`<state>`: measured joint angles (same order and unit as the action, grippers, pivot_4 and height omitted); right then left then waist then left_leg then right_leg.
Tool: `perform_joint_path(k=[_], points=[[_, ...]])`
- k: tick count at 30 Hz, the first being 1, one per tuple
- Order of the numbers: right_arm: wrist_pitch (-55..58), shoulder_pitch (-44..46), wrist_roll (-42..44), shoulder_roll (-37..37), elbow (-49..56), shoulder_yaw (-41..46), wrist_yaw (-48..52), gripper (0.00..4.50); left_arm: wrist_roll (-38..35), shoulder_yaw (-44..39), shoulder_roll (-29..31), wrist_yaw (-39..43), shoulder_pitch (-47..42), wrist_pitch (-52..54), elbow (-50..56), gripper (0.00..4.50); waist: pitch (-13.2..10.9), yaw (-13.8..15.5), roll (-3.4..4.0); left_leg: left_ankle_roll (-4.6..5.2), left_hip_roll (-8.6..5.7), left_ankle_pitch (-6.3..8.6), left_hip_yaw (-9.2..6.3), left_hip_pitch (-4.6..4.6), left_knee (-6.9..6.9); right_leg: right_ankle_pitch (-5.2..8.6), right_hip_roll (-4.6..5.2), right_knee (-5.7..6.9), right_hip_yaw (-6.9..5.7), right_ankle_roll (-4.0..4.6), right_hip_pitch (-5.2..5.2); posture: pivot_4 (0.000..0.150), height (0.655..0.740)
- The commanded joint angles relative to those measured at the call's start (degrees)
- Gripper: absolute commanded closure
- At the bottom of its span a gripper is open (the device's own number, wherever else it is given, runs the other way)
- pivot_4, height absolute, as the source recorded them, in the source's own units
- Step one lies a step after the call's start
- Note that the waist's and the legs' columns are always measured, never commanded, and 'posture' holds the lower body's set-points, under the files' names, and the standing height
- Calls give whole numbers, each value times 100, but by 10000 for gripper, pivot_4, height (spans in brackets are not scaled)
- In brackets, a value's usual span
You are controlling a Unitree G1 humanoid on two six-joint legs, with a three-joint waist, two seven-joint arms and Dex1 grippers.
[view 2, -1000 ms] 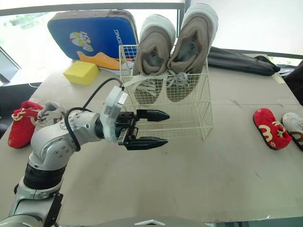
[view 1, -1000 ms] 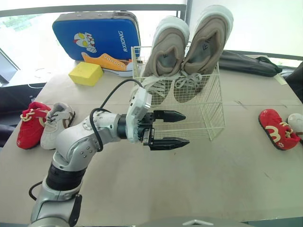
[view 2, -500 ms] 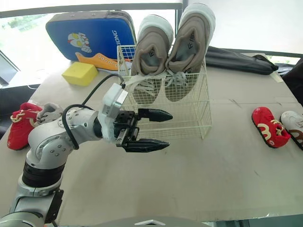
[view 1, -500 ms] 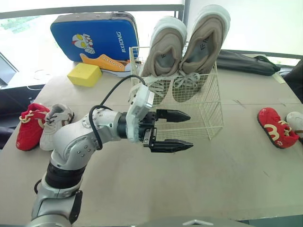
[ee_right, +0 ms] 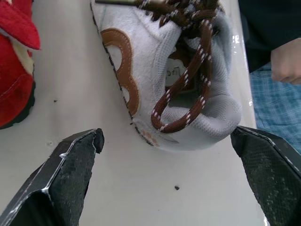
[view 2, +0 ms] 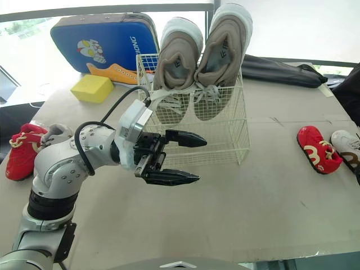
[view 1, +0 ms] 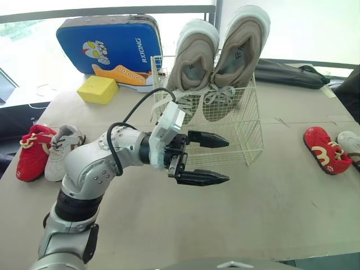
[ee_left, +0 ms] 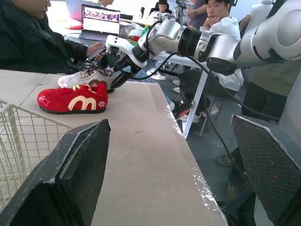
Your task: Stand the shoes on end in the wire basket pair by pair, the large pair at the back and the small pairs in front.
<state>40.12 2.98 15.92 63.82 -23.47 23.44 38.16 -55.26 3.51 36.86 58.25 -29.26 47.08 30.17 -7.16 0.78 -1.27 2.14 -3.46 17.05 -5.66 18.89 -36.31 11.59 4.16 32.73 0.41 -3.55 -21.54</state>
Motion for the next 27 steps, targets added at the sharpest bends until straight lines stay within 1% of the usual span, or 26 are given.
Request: perform_joint_path(k=[1,6,7,9,10,16,17,18,23,26,27], points=[[73,81,-112,43,71,109,-123,0,-61,-65,-18,-63,-105,-51,128,115,0,4,-1,0,0,0,-1,0,0,0,0,0,0,1,0,1500,7400],[172,133,-152,0,31,109,-227,0,-100,-68,-42,-155,-73,-39,173,115,0,4,-1,0,0,0,-2,2,0,-9,0,-2,0,14,0,1500,7400],[205,157,-184,20,4,68,-246,2593,-100,-62,-50,-167,-74,-42,176,9,0,2,0,0,-1,0,0,1,0,-8,0,-2,2,14,0,1500,7400],[248,202,-253,68,-61,-13,-270,8459,-93,-48,-71,-188,-80,-47,179,0,0,0,0,0,-1,0,2,0,0,-7,0,-1,4,12,0,1500,7400],[296,233,-267,72,-81,-29,-288,12666,-89,-47,-74,-187,-76,-54,175,0,0,-1,-1,0,-1,0,2,0,0,-7,0,-1,4,11,0,1500,7400],[407,368,-270,57,-101,-53,-191,41689,-72,-29,-141,-244,-48,-74,171,0,0,3,-1,0,-1,0,3,-1,0,-4,-2,0,8,7,0,1500,7400],[430,363,-254,55,-64,-47,-164,44347,-71,-34,-152,-259,-43,-76,167,0,0,3,0,0,-1,0,3,0,0,-4,-2,-1,8,7,0,1500,7400],[440,355,-248,57,-40,-35,-149,44923,-69,-38,-162,-272,-37,-79,165,0,0,2,-1,0,-1,0,4,0,0,-4,-2,-1,9,7,0,1500,7400],[503,197,-196,90,126,175,-77,44923,-67,-58,-206,-333,-2,-92,162,0,1,2,-2,0,-1,0,3,-1,0,-5,-2,0,9,8,0,1500,7400],[596,-56,-125,77,434,516,-85,44923,-71,-75,-223,-361,22,-96,146,0,1,6,-1,0,-1,0,1,0,0,-3,-2,0,11,5,0,1500,7400],[620,-232,-87,47,678,743,-80,44923,-96,-95,-243,-398,35,-82,133,0,0,6,2,0,-1,0,0,0,0,1,-2,0,11,-2,0,1500,7400]])
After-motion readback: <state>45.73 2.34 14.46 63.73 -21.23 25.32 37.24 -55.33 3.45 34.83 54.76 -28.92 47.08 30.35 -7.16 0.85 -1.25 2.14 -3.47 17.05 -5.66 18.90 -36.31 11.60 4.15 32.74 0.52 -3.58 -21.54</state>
